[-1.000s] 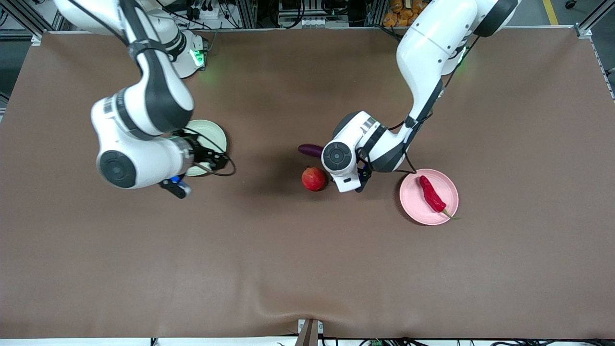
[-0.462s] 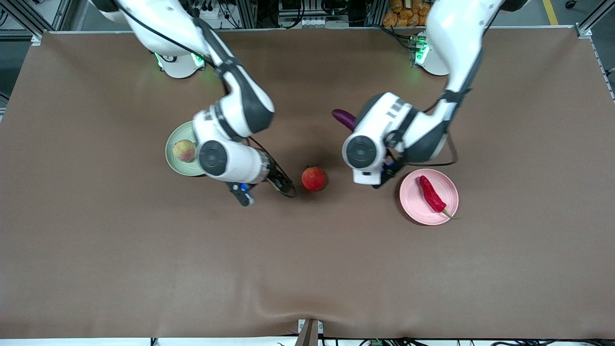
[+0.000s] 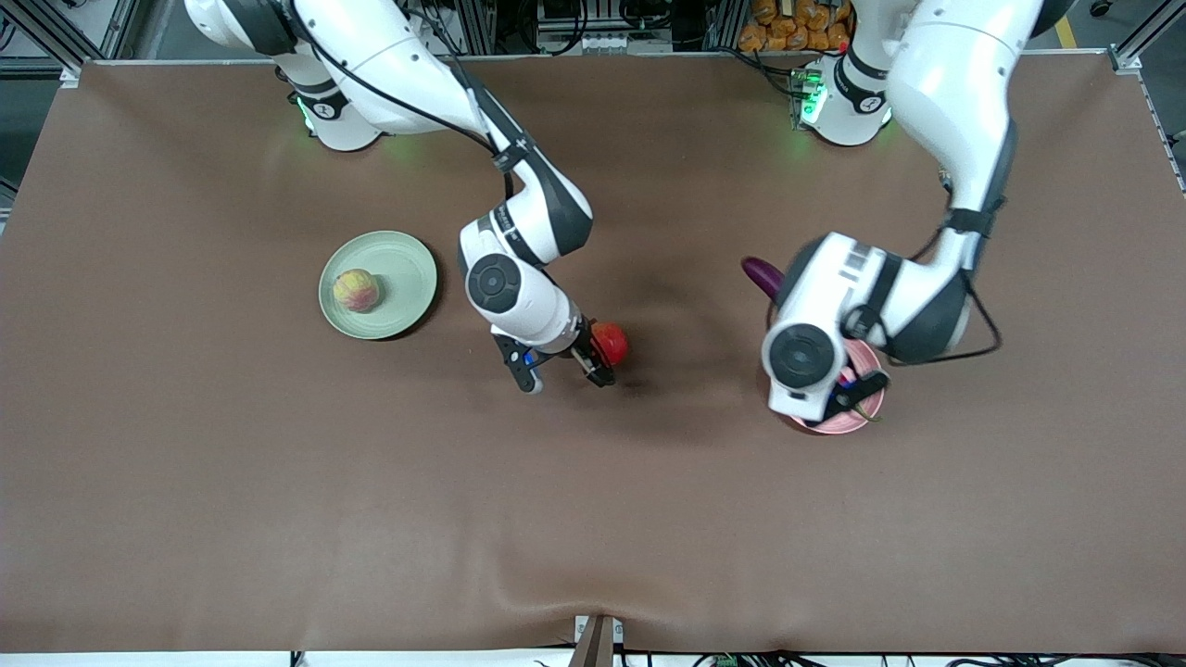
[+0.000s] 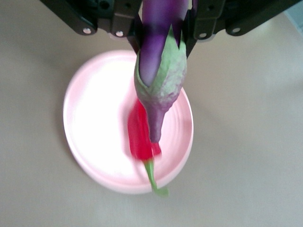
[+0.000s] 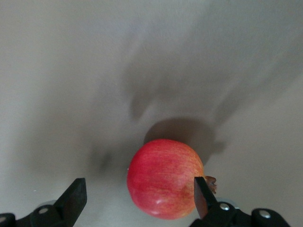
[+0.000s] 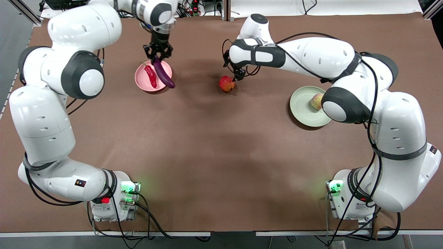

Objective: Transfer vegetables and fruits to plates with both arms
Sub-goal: 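Grasp the eggplant with the left gripper while the right gripper grasps the apple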

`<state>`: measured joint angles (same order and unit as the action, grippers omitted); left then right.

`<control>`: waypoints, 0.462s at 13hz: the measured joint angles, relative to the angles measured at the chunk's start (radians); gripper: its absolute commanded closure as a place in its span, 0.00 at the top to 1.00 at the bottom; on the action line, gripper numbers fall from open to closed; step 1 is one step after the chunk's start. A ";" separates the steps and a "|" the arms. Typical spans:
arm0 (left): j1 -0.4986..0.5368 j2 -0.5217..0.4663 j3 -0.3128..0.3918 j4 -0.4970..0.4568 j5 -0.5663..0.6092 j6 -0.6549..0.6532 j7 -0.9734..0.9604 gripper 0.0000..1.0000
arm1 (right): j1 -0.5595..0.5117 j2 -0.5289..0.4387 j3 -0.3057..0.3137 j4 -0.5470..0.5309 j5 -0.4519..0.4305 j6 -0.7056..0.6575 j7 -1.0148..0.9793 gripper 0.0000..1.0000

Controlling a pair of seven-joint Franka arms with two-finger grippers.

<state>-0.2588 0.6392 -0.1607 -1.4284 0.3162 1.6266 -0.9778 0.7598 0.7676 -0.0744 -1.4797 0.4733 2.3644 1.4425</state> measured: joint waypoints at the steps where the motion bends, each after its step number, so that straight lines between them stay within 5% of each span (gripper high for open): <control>1: 0.029 0.005 0.000 0.004 0.018 0.024 0.036 0.00 | 0.005 0.008 0.000 0.000 0.000 0.001 0.000 1.00; 3: 0.069 0.023 0.001 0.006 0.030 0.095 0.073 0.00 | 0.022 0.026 0.000 0.000 0.000 0.003 0.000 1.00; 5: 0.079 0.051 0.005 0.007 0.030 0.192 0.073 0.00 | 0.044 0.053 0.000 0.000 0.000 0.059 0.000 0.22; 6: 0.081 0.066 0.008 0.007 0.030 0.218 0.073 0.00 | 0.051 0.062 0.000 0.001 0.000 0.083 0.000 0.00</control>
<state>-0.1782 0.7057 -0.1523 -1.4212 0.3465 1.8450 -0.9048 0.8103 0.8293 -0.0743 -1.4789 0.4732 2.4472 1.4426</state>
